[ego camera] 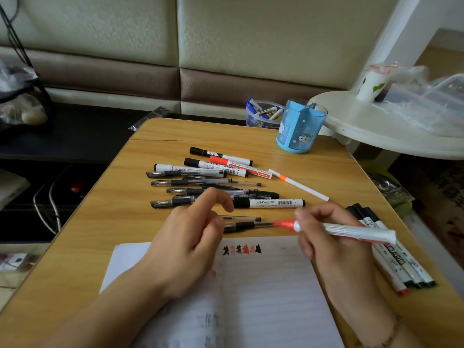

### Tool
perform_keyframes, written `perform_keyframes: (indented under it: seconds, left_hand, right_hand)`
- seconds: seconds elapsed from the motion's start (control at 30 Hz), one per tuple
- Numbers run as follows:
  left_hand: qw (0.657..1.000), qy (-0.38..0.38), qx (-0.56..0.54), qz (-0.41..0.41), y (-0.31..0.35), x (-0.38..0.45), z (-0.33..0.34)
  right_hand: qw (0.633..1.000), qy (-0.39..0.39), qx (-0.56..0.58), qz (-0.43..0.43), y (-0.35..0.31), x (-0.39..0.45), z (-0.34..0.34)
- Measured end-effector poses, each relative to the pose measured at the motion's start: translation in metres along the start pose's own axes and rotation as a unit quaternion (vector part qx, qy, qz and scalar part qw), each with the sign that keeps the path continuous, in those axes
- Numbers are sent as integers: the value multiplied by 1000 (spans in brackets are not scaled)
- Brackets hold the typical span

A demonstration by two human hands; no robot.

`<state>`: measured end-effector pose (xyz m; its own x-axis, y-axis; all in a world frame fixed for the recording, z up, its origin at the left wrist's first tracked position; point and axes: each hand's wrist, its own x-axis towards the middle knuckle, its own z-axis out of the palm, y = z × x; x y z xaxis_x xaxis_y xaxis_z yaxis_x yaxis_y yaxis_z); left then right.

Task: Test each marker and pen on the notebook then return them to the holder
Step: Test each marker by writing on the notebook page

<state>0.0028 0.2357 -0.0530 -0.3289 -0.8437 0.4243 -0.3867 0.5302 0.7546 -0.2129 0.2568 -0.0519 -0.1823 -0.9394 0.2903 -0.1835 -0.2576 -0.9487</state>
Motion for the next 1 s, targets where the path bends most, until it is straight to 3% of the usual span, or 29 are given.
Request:
perform_keyframes:
  seconds: [0.13,0.33,1.0]
  left_hand:
    - [1000,-11,5,-4,-1,-1,-1]
    - [999,-4,46,-8,-5,0,3]
    - [995,-8,97,22,-6,2,5]
  right_hand:
    - [991,-91,-98,-12,6,1,0]
    - [993,-35,-108,-22,20,3,2]
    - [991,-49,-123,-12,20,3,2]
